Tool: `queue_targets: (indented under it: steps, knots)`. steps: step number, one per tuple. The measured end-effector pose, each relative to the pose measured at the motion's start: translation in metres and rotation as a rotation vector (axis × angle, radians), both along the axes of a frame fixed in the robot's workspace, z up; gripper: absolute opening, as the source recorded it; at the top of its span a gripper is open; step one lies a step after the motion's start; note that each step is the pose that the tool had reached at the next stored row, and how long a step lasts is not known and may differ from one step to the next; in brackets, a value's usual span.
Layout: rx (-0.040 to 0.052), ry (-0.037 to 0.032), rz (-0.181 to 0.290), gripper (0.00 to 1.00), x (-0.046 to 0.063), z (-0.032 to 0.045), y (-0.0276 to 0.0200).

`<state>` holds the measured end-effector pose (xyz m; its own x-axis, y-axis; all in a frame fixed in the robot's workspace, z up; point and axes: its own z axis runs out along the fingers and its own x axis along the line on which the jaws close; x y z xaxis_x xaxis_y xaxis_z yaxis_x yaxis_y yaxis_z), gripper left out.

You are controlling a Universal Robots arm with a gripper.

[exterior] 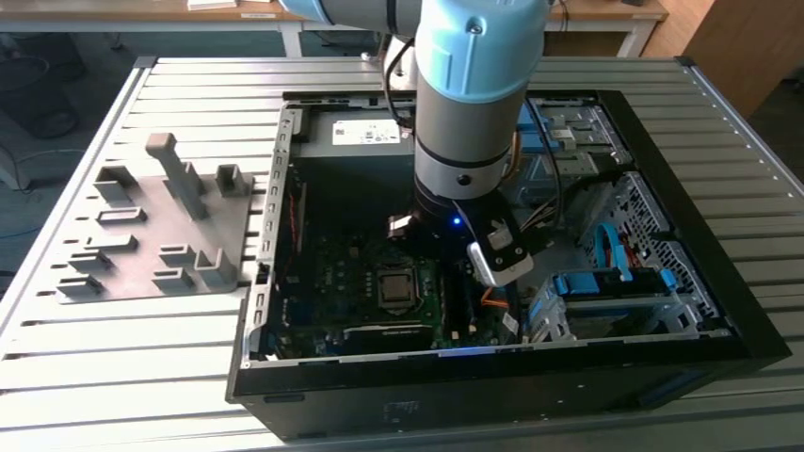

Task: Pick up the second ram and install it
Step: 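Insert the second ram into the second slot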

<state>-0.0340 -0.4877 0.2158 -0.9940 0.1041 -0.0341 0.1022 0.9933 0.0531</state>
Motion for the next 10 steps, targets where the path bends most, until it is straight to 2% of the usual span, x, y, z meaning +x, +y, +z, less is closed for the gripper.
queue_targets:
  steps: [10]
  knots:
    - [-0.0060,-0.0001,0.000,0.14,0.0000,-0.0016,0.0001]
